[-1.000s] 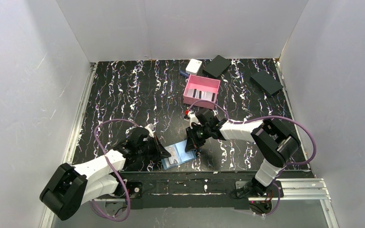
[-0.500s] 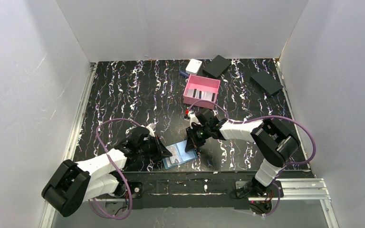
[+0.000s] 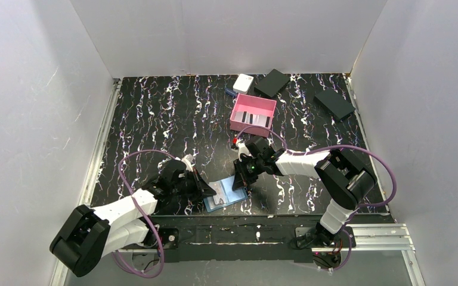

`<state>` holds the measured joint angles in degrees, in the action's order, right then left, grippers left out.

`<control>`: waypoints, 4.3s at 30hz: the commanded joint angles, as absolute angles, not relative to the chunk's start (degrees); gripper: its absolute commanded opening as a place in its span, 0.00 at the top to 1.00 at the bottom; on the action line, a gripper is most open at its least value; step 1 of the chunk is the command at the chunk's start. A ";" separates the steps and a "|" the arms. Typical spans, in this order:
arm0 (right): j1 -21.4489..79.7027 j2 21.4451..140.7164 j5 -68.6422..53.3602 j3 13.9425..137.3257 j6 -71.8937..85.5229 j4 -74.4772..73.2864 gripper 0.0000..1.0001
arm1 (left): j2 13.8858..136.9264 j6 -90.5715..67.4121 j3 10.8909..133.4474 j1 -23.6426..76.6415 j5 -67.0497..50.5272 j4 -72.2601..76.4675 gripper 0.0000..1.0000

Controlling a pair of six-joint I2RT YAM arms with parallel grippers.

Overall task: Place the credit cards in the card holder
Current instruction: Insert the credit card into the card holder.

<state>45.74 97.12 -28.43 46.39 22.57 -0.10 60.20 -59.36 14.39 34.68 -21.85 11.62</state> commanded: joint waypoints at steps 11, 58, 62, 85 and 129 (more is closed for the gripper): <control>45.70 99.29 -21.43 44.51 20.57 -4.75 0.89 | 65.93 -61.24 15.20 34.98 -24.08 13.09 1.00; 45.70 99.50 -22.36 44.12 20.74 -4.40 0.90 | 72.88 -60.73 15.53 32.08 -25.50 22.61 1.00; 45.70 99.41 -22.49 43.90 20.98 -4.15 0.90 | 74.02 -62.34 15.30 32.08 -26.38 25.00 1.00; 45.20 93.47 -19.24 51.15 20.99 -14.62 0.82 | 80.14 -67.95 17.81 36.16 -25.76 25.11 0.82; 44.97 95.80 -29.12 43.68 29.99 2.11 0.74 | 79.27 -66.40 44.10 43.79 -3.97 -26.01 0.25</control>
<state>44.71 95.10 -27.95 44.12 29.54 -0.86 82.92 -67.89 42.54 43.38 -8.32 -18.48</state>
